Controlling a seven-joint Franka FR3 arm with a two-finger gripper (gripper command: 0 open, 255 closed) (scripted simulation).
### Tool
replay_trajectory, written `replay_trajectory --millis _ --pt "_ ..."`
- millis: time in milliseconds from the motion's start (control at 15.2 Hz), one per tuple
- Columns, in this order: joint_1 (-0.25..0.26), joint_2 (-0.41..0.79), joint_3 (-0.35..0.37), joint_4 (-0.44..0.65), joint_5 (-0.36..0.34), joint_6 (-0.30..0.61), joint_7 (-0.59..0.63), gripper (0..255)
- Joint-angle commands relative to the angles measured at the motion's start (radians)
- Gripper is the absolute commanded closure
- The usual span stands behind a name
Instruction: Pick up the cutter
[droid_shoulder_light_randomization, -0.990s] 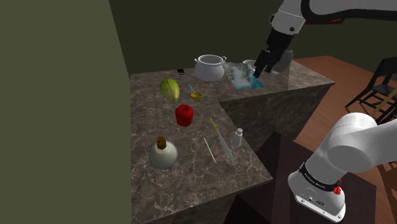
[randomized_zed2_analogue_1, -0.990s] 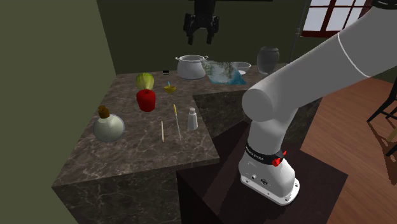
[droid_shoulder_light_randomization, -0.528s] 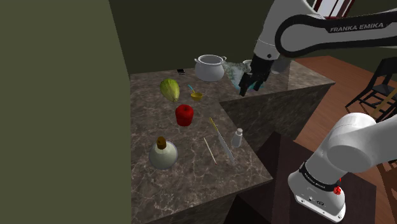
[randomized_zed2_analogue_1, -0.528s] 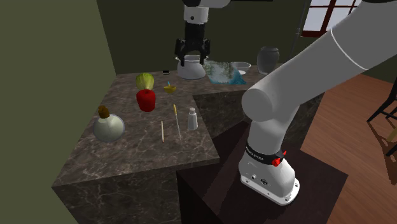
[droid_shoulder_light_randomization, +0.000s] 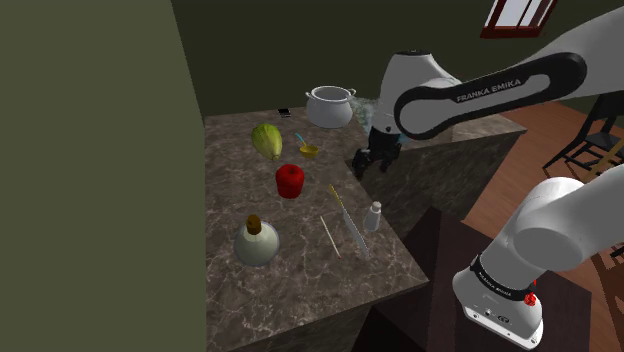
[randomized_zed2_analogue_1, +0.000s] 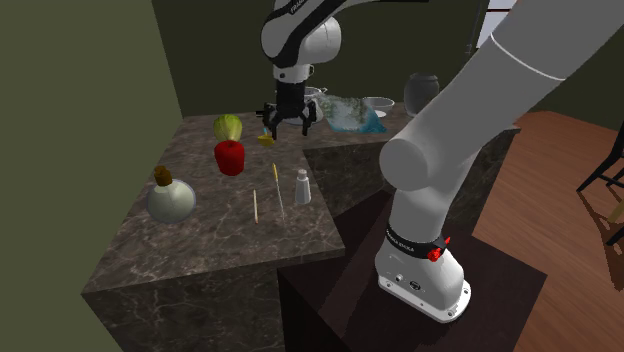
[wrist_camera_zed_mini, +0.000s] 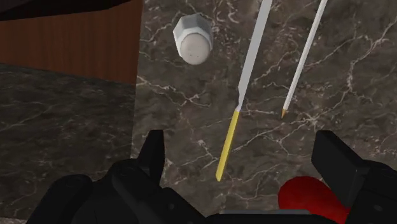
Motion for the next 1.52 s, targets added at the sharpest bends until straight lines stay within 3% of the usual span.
replay_trajectory --millis 0,330,660,1254,1320,1452 --pt "-0.004 0.063 0.022 -0.013 0.003 0.068 0.044 0" --pt "-0.018 0.255 0.077 -0.011 -0.012 0.232 0.167 0" --pt "-0.031 0.467 0.111 0.025 -0.079 0.379 0.317 0" --pt "-0.027 0.583 0.098 0.022 -0.14 0.494 0.359 0" --pt "-0.028 0.583 0.098 0.024 -0.139 0.492 0.358 255" --pt "-0.027 0.581 0.098 0.024 -0.139 0.491 0.359 255"
